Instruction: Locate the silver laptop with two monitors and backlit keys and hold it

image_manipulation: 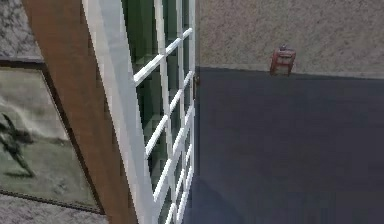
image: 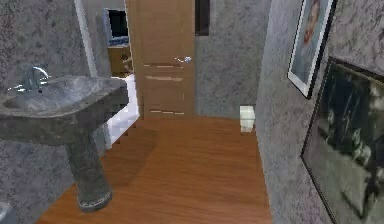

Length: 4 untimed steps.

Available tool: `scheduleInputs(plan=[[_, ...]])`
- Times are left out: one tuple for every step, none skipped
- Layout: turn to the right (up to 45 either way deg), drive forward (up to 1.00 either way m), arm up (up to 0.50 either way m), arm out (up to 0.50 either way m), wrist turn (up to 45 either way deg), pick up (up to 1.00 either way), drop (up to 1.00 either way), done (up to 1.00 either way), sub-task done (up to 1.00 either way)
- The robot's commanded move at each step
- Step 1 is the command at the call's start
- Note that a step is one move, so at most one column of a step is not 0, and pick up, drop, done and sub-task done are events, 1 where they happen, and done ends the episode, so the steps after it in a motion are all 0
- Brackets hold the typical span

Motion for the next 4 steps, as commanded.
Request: scheduleInputs(plan=[[0.0, 1.0, 0.0, 0.0, 0.0, 0.0, 0.0, 0.0, 0.0], [3.0, 0.0, 0.0, 0.0, 0.0, 0.0, 0.0, 0.0, 0.0], [0.0, 0.65, 0.0, 0.0, 0.0, 0.0, 0.0, 0.0, 0.0], [-18.0, 0.0, 0.0, 0.0, 0.0, 0.0, 0.0, 0.0, 0.0]])
